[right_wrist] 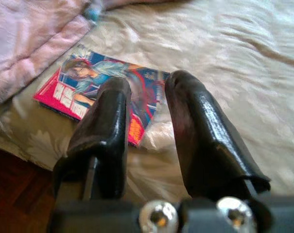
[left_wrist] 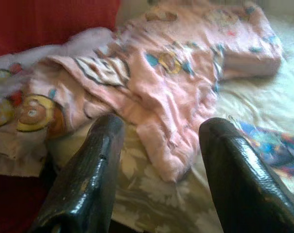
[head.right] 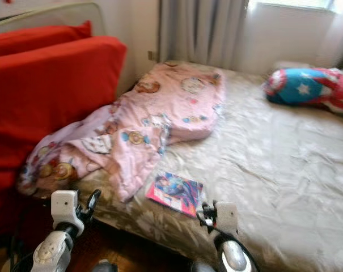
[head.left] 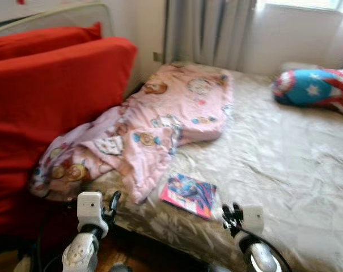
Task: Clean up the room
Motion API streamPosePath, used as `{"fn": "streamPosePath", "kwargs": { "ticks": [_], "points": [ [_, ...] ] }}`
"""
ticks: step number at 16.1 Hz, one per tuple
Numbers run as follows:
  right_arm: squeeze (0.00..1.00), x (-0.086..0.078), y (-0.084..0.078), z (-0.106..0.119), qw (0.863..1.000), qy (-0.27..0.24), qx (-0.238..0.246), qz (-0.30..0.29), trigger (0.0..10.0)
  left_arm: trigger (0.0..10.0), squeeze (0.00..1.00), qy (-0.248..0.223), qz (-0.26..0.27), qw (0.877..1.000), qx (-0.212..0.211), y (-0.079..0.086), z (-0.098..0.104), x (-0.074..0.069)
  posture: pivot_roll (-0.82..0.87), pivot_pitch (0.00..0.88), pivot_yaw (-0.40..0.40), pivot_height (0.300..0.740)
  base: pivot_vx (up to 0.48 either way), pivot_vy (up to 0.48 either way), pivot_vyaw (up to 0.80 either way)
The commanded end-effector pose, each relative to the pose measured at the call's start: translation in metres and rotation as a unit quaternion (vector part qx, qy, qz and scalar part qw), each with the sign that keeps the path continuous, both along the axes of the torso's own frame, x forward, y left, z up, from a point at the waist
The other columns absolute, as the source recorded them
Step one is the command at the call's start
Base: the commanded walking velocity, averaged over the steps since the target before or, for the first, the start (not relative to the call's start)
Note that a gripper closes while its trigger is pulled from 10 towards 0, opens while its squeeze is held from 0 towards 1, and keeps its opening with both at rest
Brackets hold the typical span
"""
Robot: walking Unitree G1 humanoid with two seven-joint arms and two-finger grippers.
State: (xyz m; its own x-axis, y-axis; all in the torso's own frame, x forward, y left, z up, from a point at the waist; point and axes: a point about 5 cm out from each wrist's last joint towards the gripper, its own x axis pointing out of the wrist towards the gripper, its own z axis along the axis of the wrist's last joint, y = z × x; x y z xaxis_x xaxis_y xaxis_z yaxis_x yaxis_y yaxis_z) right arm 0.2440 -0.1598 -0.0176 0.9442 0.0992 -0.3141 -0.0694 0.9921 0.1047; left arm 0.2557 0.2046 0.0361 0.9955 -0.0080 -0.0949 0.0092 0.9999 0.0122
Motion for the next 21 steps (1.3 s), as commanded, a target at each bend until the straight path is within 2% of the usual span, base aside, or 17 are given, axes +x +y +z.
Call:
{"fn": "streamPosePath", "kwargs": {
  "ticks": [1,7,12,17,21],
  "points": [
    [0.00,0.0023,0.0013,0.0010,1.000,0.000,0.000,0.002,10.0,10.0,0.00,0.016,0.001,1.000,-0.003,0.0006,-0.0058,-0.0047,0.03,0.004,-0.050,0.641,0.000,0.000,0.00],
    [0.00,0.0034,0.0053,0.0018,1.000,-0.004,-0.004,0.015,10.0,10.0,0.00,0.016,-0.002,1.000,-0.006,-0.0003,-0.0058,-0.0059,0.03,0.006,-0.045,0.641,0.000,0.000,0.00],
    [0.00,0.0015,0.0072,0.0008,1.000,-0.003,0.001,0.014,10.0,10.0,0.00,0.018,-0.010,1.000,-0.010,-0.0031,-0.0060,-0.0060,0.03,0.008,-0.041,0.641,0.000,0.000,0.78],
    [0.00,0.0011,0.0078,-0.0004,1.000,0.002,0.011,0.007,10.0,10.0,0.00,0.021,-0.015,1.000,-0.007,-0.0050,-0.0062,-0.0056,0.03,0.010,-0.038,0.641,0.000,0.000,0.00],
    [0.00,0.0022,0.0090,0.0012,1.000,-0.006,0.000,0.018,10.0,10.0,0.00,0.021,-0.018,1.000,-0.010,-0.0072,-0.0057,-0.0051,0.03,0.010,-0.037,0.641,0.000,0.000,0.14]
  ]
}}
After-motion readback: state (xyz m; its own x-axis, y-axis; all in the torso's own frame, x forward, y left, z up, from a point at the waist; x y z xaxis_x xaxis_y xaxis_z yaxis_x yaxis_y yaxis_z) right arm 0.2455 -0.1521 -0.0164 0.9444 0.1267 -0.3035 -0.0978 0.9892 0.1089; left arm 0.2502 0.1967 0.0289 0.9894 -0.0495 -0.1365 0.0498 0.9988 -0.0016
